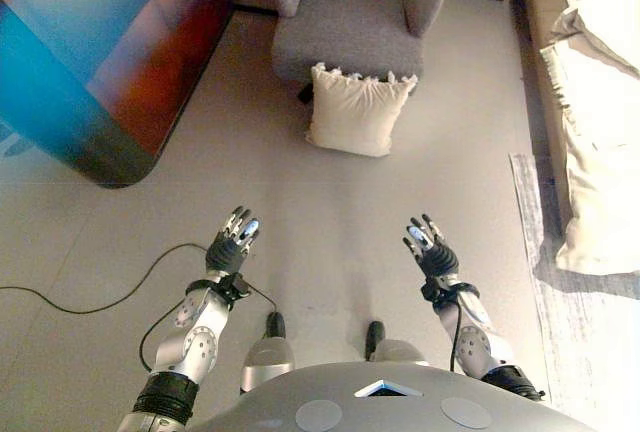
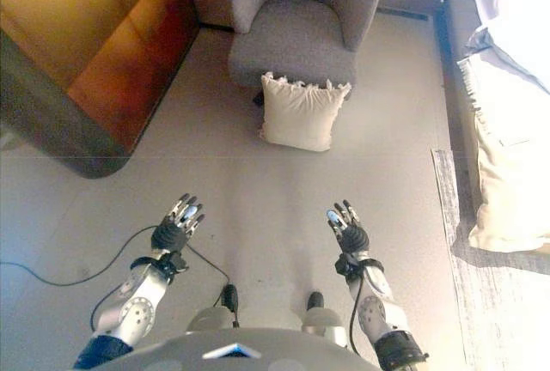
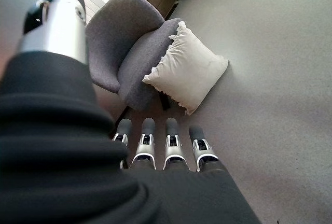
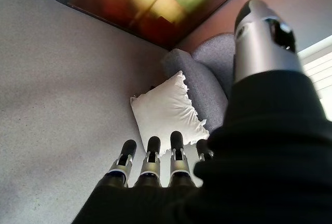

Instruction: Pick up the cushion and take it to the sofa

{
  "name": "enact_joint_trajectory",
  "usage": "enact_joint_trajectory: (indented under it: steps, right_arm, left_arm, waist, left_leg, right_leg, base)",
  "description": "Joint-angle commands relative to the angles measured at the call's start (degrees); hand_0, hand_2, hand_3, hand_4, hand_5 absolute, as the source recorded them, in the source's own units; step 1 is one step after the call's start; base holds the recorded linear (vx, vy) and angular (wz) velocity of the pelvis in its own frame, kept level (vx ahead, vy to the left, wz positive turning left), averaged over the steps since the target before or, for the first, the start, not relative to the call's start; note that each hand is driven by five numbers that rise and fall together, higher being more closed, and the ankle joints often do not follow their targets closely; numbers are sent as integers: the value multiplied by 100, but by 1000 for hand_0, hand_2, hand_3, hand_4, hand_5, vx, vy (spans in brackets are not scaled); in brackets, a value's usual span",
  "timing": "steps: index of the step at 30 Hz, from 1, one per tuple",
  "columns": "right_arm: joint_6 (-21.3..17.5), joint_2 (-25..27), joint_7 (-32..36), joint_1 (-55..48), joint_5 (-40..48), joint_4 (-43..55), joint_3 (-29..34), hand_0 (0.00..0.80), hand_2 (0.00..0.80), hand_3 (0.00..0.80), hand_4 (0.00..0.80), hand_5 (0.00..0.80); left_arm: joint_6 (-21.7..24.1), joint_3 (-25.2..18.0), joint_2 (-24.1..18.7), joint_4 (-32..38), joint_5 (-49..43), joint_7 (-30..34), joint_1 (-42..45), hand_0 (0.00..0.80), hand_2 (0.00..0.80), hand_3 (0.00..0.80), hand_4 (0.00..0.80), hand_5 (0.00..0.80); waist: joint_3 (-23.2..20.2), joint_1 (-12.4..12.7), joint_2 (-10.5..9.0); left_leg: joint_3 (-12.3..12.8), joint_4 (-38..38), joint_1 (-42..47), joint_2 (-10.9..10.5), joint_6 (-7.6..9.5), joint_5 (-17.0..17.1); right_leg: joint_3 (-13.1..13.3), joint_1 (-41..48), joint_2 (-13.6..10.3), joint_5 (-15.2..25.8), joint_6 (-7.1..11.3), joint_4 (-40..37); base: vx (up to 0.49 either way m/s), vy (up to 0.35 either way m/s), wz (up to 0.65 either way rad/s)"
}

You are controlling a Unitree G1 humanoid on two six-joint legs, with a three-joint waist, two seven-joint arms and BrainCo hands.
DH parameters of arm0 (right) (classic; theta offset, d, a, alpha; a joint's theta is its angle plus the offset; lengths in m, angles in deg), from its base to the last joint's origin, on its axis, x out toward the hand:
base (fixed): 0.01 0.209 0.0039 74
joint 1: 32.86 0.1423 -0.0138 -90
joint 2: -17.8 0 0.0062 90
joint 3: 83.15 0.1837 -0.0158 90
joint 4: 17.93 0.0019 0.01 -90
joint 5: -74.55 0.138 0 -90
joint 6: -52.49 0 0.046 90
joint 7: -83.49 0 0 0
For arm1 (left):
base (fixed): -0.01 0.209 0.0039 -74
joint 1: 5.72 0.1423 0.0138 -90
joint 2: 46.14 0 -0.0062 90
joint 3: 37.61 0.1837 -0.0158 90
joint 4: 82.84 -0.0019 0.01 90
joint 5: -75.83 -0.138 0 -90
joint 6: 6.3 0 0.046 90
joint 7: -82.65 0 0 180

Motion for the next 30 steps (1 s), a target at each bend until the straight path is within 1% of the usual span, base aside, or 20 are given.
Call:
enact_joint_trajectory:
  steps: [1, 5, 10, 13, 16, 18, 20, 21, 22, 25, 26, 27, 28, 29, 30]
  right_arm:
    - [-153, -23, 49, 90, -10, 417, 43, 0, 0, 0, 0, 0]
    - [-159, -1, 40, 53, 17, 422, 93, 0, 0, 0, 0, 0]
    - [-156, -6, 54, -7, -10, 428, 134, 0, 0, 0, 0, 0]
    - [-144, -24, 22, 23, -3, 421, 147, 0, 0, 0, 0, 0]
    - [-137, -49, -27, 36, 44, 419, 210, 0, 0, 0, 0, 0]
    - [-138, -87, -35, 57, 27, 409, 233, 0, 0, 0, 0, 0]
    - [-184, -118, -7, 64, 15, 401, 244, 0, 0, 0, 0, 0]
    - [-242, -126, 25, 53, 34, 377, 243, 0, 0, 0, 0, 0]
    - [-297, -158, 22, 21, 57, 360, 231, 0, 0, 0, 0, 0]
    - [-296, -161, -13, -109, 144, 438, 166, 0, 0, 0, 0, 0]
    - [-289, -138, 26, -175, 154, 468, 144, 0, 0, 0, 0, 0]
    - [-261, -114, 71, -246, 143, 483, 142, 0, 0, 0, 0, 0]
    - [-250, -103, 84, -274, 144, 487, 153, 0, 0, 0, 0, 0]
    - [-238, -73, 105, -342, 179, 494, 192, 0, 0, 0, 0, 0]
    - [-240, -62, 127, -376, 205, 493, 213, 0, 0, 0, 0, 0]
  left_arm:
    - [276, -66, -54, 307, -70, 113, -99, 0, 0, 0, 0, 0]
    - [255, -40, -71, 309, -41, 136, -123, 0, 0, 0, 0, 0]
    - [248, 2, -78, 322, -5, 113, -149, 0, 0, 0, 0, 0]
    - [247, 2, -71, 311, -11, 120, -139, 0, 0, 0, 0, 0]
    - [238, -5, -112, 268, 0, 165, -171, 0, 0, 0, 0, 0]
    - [246, -4, -164, 243, 7, 204, -229, 0, 0, 0, 0, 0]
    - [227, -18, -228, 253, 16, 237, -289, 0, 0, 0, 0, 0]
    - [220, -21, -275, 255, 13, 247, -311, 0, 0, 0, 0, 0]
    - [228, -11, -312, 206, -16, 257, -339, 0, 0, 0, 0, 0]
    - [174, -73, -361, 151, -61, 295, -296, 0, 0, 0, 0, 0]
    - [156, -113, -384, 169, -55, 311, -242, 0, 0, 0, 0, 0]
    - [86, -179, -414, 227, -49, 327, -173, 0, 0, 0, 0, 0]
    - [40, -214, -431, 265, -46, 336, -139, 0, 0, 0, 0, 0]
    - [-38, -257, -466, 341, -41, 353, -77, 0, 0, 0, 0, 0]
    - [-55, -263, -477, 377, -47, 359, -44, 0, 0, 0, 0, 0]
  waist:
    - [-10, 1, 16]
    - [-19, -42, 25]
    - [-7, -78, 27]
    - [17, -74, 18]
    - [54, -93, 23]
    - [107, -112, 8]
    - [199, -106, 19]
    - [238, -92, 37]
    - [292, -94, 105]
    - [346, -116, 220]
    - [356, -118, 224]
    - [347, -124, 195]
    - [345, -137, 187]
    - [327, -182, 116]
    - [336, -223, 81]
  left_leg:
    - [-89, 445, 45, -117, 214, -578]
    - [-84, 372, 107, -144, 253, -573]
    - [-83, 462, 82, -189, 301, -647]
    - [-67, 613, 27, -216, 346, -715]
    - [-48, 740, -33, -241, 412, -754]
    - [-19, 941, -114, -301, 506, -846]
    - [1, 1170, -229, -364, 609, -965]
    - [21, 1248, -277, -389, 666, -1021]
    - [17, 1282, -286, -395, 725, -1068]
    - [-33, 1332, -205, -406, 756, -1155]
    - [-32, 1348, -159, -410, 751, -1192]
    - [-18, 1359, -92, -450, 733, -1242]
    - [-26, 1353, -58, -462, 722, -1262]
    - [-41, 1345, 17, -540, 688, -1335]
    - [-76, 1358, 66, -573, 666, -1394]
  right_leg:
    - [197, -180, 57, -81, 77, 319]
    - [221, -152, 58, -124, 89, 371]
    - [248, -196, -13, -159, 128, 487]
    - [282, -243, -83, -228, 156, 685]
    - [324, -328, -162, -299, 222, 1027]
    - [374, -505, -299, -190, 270, 1517]
    - [415, -754, -430, -23, 255, 2179]
    - [389, -867, -491, 64, 237, 2527]
    - [408, -1125, -547, 262, 206, 3209]
    - [479, -1548, -530, 440, 161, 4095]
    - [475, -1634, -569, 534, 163, 4129]
    - [422, -1698, -629, 646, 176, 3878]
    - [412, -1703, -632, 671, 186, 3759]
    - [418, -1757, -639, 748, 222, 3214]
    - [426, -1754, -636, 760, 240, 2877]
  base:
    - [30, 31, -4]
    - [44, 47, -11]
    - [40, 75, -2]
    - [43, 107, -2]
    - [50, 142, 0]
    - [35, 152, 3]
    - [20, 167, 5]
    - [28, 226, 10]
    - [42, 201, 12]
    - [109, 149, 22]
    - [202, 44, 17]
    - [186, -15, 2]
    - [267, -84, -3]
    - [242, -113, 1]
    - [335, -187, -2]
